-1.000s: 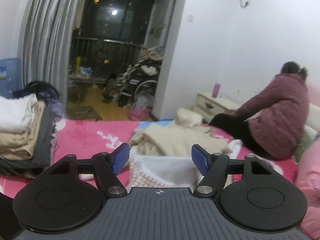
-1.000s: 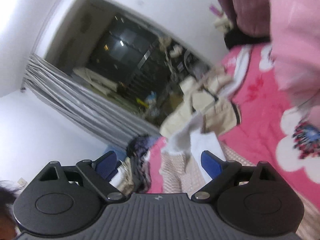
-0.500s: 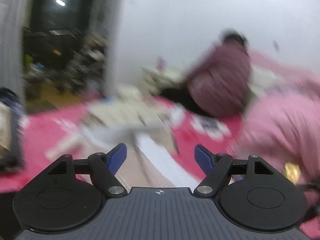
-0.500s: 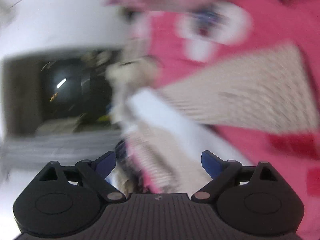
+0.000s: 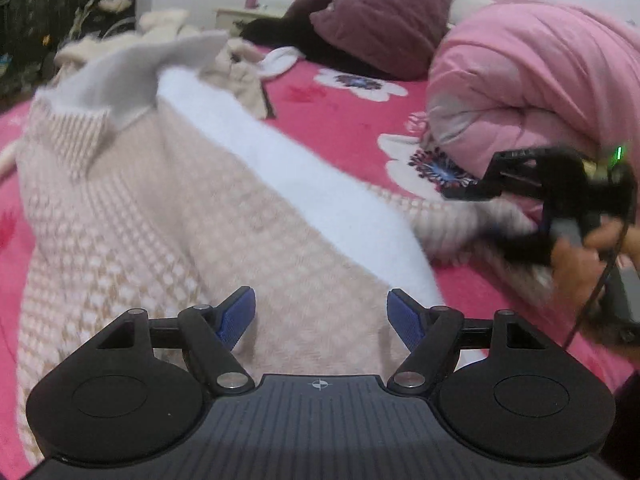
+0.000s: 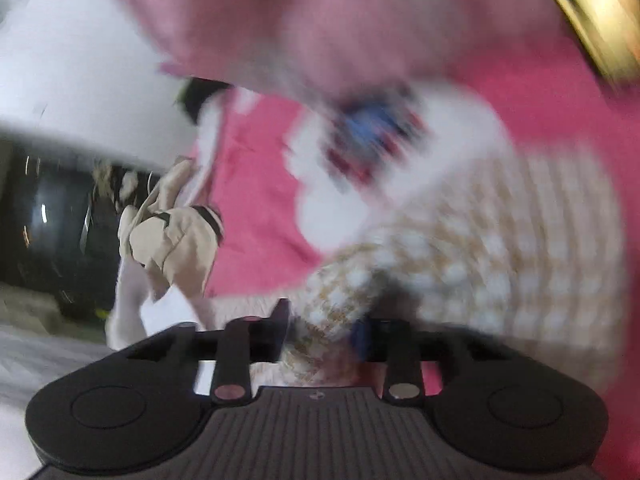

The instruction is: Fold clothes

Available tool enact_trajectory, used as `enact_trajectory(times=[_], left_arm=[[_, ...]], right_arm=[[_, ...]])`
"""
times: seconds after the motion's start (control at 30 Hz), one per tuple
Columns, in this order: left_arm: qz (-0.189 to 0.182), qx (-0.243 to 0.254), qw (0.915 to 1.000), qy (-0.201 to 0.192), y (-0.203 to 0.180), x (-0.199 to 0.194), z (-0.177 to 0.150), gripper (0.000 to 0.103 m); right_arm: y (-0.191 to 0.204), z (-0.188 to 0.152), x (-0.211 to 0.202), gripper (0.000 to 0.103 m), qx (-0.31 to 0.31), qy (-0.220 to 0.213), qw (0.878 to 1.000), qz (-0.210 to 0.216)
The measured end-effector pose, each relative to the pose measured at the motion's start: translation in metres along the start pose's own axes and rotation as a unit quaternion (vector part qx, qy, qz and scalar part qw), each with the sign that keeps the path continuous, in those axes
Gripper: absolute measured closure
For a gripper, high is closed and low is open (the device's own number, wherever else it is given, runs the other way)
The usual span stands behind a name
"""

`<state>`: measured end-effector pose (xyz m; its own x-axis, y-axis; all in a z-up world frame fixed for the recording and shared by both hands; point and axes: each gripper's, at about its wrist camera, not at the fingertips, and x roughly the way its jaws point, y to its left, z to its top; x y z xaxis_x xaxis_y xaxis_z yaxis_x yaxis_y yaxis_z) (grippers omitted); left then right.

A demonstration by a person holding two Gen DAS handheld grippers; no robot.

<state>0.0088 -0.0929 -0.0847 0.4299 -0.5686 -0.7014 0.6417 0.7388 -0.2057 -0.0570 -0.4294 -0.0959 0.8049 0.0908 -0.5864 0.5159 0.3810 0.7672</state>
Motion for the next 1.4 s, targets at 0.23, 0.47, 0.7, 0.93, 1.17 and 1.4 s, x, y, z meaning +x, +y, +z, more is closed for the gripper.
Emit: enact_trajectory(times=[0.23, 0.47, 0.7, 0.93, 1.17, 1.4], left_arm=[[-0.015, -0.028, 0.9995, 0.008, 0.017, 0.004, 0.000, 0.030], [-0.026, -0.026, 0.9990, 0.026, 0.013, 0.016, 0.000, 0.029], [-0.035, -0.028, 0.9980, 0.044, 0.011, 0.027, -0.001, 0.029], [-0.045, -0.035, 0.9979, 0.031, 0.009, 0.018, 0.001, 0.029], [-0.105, -0.018, 0.9942, -0.015, -0.006, -0.032, 0.002, 0.029], [-0.020, 0.007, 0.9980, -0.059, 0.036, -0.140, -0.012, 0.028]], right_arm=[[0.174, 0.057, 0.002, 0.085, -0.354, -0.117, 0.928, 0.011], [0.267, 0.111, 0.077, 0.081, -0.471, -0.189, 0.859, -0.070], [0.191, 0.143, 0.174, 0.037, -0.416, 0.026, 0.876, -0.244], [0.192, 0.053, 0.121, 0.012, -0.585, 0.008, 0.765, -0.269], [0.150, 0.025, -0.016, 0.008, -0.452, 0.035, 0.888, -0.081], [0.118, -0.030, -0.113, 0.008, -0.398, 0.099, 0.908, 0.087]])
